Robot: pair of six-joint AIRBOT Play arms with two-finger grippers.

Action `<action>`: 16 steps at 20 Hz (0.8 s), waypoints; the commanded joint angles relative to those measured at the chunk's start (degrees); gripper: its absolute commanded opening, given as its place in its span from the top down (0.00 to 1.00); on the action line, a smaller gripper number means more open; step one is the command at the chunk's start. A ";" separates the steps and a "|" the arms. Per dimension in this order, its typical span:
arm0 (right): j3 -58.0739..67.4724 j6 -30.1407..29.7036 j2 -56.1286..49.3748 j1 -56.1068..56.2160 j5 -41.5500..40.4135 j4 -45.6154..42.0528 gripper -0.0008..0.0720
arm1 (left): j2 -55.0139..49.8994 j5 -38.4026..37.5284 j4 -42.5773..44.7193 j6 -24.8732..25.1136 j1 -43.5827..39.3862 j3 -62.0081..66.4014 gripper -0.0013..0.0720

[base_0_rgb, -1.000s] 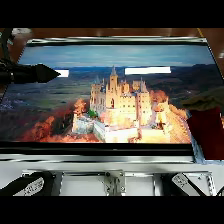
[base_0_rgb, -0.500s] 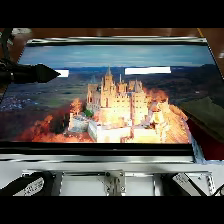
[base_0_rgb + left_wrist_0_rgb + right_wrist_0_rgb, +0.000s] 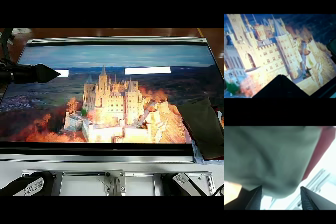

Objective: Fold the shirts.

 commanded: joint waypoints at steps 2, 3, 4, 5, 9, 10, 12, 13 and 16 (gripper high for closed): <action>8.24 -3.39 0.07 0.04 0.66 -0.96 0.16 | 0.00 0.02 -0.02 -0.02 -0.02 -0.02 0.93; 12.79 -4.48 0.07 0.04 1.81 -1.60 0.16 | 0.00 0.02 -0.02 -0.02 0.00 -0.02 0.93; 18.10 -4.63 0.07 0.04 2.03 -2.99 0.17 | -0.02 0.07 0.00 0.00 0.00 -0.02 0.93; 23.50 -5.16 0.07 0.04 0.90 -3.52 0.17 | -0.04 0.17 0.02 0.00 0.00 -0.02 0.93; 37.73 -6.25 0.07 4.76 -10.10 7.41 0.17 | -1.14 3.69 7.54 -3.34 -2.03 0.00 0.93; 38.45 -6.01 0.07 8.13 -11.69 11.39 0.24 | -1.84 4.74 14.60 -6.71 -4.13 0.42 0.93; 38.29 -5.40 -0.57 18.03 -9.66 13.57 0.37 | -4.87 2.38 31.91 -15.28 -9.99 3.93 0.93; 38.32 -5.42 -1.60 24.04 -6.73 12.00 0.36 | -7.28 -1.38 39.71 -18.10 -13.42 7.02 0.93; 38.29 -2.58 -7.72 41.51 4.28 5.79 0.05 | -16.28 -15.98 47.41 -20.02 -19.74 16.28 0.90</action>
